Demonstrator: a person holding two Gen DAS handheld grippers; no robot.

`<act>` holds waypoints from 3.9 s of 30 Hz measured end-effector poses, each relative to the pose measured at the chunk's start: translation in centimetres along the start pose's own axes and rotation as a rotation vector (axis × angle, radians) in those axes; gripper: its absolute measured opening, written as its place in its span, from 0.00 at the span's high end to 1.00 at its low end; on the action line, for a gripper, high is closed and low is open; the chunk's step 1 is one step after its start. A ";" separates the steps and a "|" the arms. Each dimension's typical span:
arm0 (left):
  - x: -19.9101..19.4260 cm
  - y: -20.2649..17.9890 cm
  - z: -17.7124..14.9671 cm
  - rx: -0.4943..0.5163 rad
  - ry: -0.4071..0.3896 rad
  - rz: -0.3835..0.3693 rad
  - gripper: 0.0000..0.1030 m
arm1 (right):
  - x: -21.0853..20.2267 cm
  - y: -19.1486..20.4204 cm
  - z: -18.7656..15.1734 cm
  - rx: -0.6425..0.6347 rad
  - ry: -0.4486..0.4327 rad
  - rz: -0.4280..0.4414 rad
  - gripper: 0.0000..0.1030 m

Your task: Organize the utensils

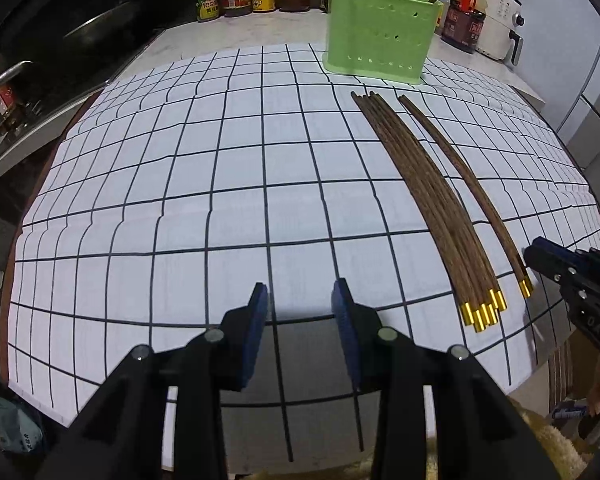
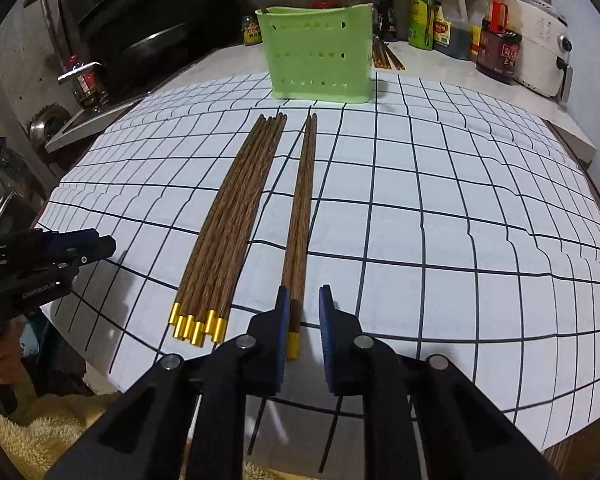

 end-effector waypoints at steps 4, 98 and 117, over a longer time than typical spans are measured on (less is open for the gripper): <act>0.1 -0.2 0.1 -0.001 -0.001 -0.016 0.67 | 0.7 -0.1 0.2 -0.008 0.013 -0.002 0.87; 2.3 -2.2 3.1 0.053 0.000 0.081 0.93 | 1.0 -3.2 0.6 0.029 -0.048 -0.036 0.93; -0.4 1.6 0.0 -0.039 -0.099 -0.125 0.86 | -0.4 -3.3 -0.2 0.060 -0.095 -0.031 0.79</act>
Point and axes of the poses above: each gripper's, at about its wrist camera, not at the fingertips, and x roughly the way its jaws point, y to its left, z to its top, the point moved 3 cm from there along x, roughly the way its jaws point, and after that the axes turned 7 degrees about y, right-handed, at the moved point
